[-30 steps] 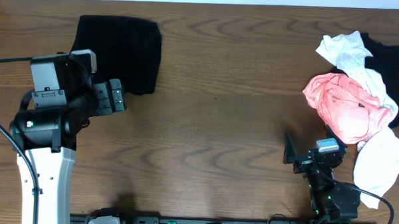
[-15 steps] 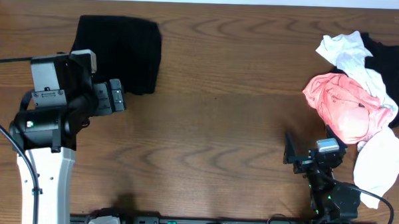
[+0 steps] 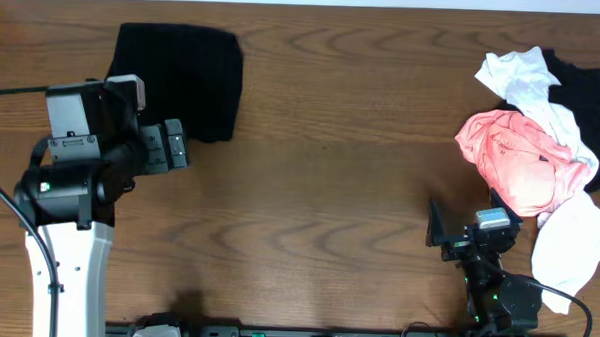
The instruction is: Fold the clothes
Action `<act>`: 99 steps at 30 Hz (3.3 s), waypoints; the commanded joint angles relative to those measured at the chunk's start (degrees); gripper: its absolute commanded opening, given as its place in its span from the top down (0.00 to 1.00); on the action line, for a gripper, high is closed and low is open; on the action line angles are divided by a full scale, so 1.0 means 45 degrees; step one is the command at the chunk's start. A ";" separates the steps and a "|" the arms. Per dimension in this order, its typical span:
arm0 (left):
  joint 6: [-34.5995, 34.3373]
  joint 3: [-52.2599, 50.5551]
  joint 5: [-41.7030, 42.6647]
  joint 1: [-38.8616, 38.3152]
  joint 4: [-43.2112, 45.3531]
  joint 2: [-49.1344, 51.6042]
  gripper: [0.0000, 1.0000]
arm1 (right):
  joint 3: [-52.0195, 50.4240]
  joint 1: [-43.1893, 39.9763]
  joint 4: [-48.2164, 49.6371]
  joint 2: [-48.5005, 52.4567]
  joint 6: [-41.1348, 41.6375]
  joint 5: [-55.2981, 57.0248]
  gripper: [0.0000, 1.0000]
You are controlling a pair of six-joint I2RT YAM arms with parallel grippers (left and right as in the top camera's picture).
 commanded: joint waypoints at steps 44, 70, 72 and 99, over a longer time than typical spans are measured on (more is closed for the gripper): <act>0.0325 -1.6067 0.0777 -0.1336 1.4630 -1.4693 0.02 | -0.0024 -0.0175 -0.0063 -0.0029 0.0010 0.0087 0.01; 0.0573 -1.6067 0.0374 -0.1326 1.1307 -1.4664 0.02 | -0.0024 -0.0175 -0.0063 -0.0029 0.0010 0.0087 0.01; 0.0573 -1.6067 0.0374 -0.1326 1.1307 -1.4664 0.02 | -0.0024 -0.0175 -0.0063 -0.0029 0.0010 0.0087 0.01; 0.0573 -1.6067 0.0369 -0.1326 1.1307 -1.4664 0.02 | -0.0024 -0.0175 -0.0063 -0.0029 0.0010 0.0087 0.01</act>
